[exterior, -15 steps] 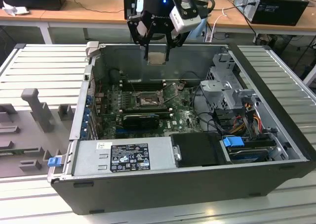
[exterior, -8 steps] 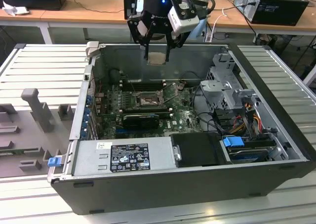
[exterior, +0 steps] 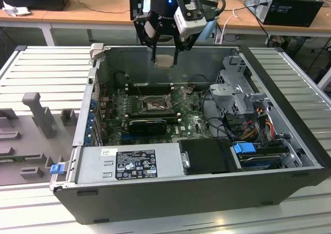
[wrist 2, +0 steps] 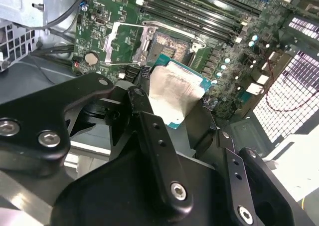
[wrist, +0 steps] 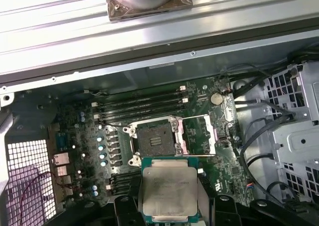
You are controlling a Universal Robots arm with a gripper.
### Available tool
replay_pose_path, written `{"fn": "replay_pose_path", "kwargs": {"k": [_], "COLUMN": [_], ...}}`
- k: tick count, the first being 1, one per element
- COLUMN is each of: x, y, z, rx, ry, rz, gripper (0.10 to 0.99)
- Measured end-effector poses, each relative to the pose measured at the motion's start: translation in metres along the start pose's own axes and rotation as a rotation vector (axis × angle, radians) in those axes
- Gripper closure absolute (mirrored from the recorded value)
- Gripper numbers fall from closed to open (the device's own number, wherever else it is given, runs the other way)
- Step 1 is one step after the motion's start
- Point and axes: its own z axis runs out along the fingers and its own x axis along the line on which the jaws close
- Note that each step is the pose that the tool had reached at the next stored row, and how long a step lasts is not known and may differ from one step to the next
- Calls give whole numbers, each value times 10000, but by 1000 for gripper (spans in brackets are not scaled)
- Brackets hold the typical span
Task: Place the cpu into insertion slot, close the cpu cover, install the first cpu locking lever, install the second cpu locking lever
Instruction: 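Place the cpu into insertion slot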
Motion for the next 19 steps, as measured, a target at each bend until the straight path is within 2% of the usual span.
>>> {"fn": "replay_pose_path", "kwargs": {"k": [12, 15, 19], "x": [0, 0, 0], "y": [0, -1, -2], "z": [4, 9, 19], "rx": [-20, -27, -38], "ry": [-89, -121, -191], "rz": [1008, 1376, 2160], "gripper": [557, 557, 557]}}
